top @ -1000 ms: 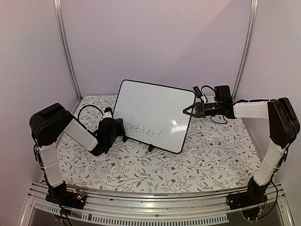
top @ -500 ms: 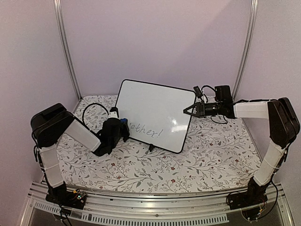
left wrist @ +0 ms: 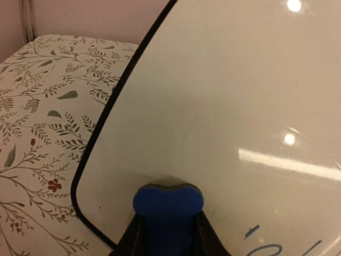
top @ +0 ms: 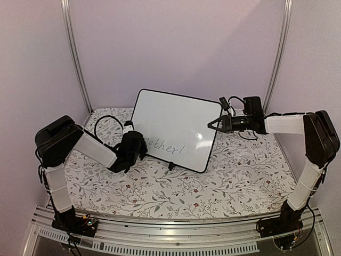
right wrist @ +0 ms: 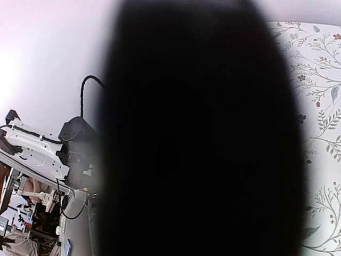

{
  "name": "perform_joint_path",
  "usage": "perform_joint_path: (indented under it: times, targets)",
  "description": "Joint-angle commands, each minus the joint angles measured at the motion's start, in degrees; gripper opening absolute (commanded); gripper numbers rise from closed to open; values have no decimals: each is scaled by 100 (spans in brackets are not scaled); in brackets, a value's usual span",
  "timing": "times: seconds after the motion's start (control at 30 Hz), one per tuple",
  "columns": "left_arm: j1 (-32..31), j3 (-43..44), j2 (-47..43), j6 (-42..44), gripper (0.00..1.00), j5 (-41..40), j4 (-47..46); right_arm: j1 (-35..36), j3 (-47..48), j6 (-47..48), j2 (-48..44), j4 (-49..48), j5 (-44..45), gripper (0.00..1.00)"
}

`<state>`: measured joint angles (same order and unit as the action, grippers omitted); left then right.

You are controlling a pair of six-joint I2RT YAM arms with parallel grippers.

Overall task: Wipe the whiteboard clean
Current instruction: Erase the center of the whiteboard.

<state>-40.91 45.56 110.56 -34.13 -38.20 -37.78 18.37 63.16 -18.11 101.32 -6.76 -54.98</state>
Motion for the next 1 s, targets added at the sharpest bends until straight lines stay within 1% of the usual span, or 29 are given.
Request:
perform_joint_path:
  times: [0.0, 0.1, 0.17, 0.37, 0.57, 0.7, 0.83, 0.97]
  targets:
    - [396, -8, 207, -222, 0, -217, 1825, 239, -97, 220, 69, 887, -426, 0]
    - [464, -107, 167, -253, 0, -224, 1815, 238, -101, 229, 55, 896, -417, 0]
    - [470, -199, 138, -199, 0, -141, 1652, 239, -101, 237, 61, 896, -421, 0]
    - [461, -432, 49, 374, 0, 709, 513, 245, -90, 234, 107, 874, -432, 0]
    - [425, -369, -75, 699, 0, 1299, -242, 246, -93, 223, 112, 885, -426, 0]
    - [440, -459, -299, 946, 0, 1524, -561, 248, -95, 233, 103, 892, -417, 0]
    - [479, -683, -478, 1379, 0, 1974, -871, 250, -93, 246, 103, 901, -417, 0]
    - [616, -781, -478, 1741, 0, 2293, -958, 251, -76, 263, 120, 913, -451, 0]
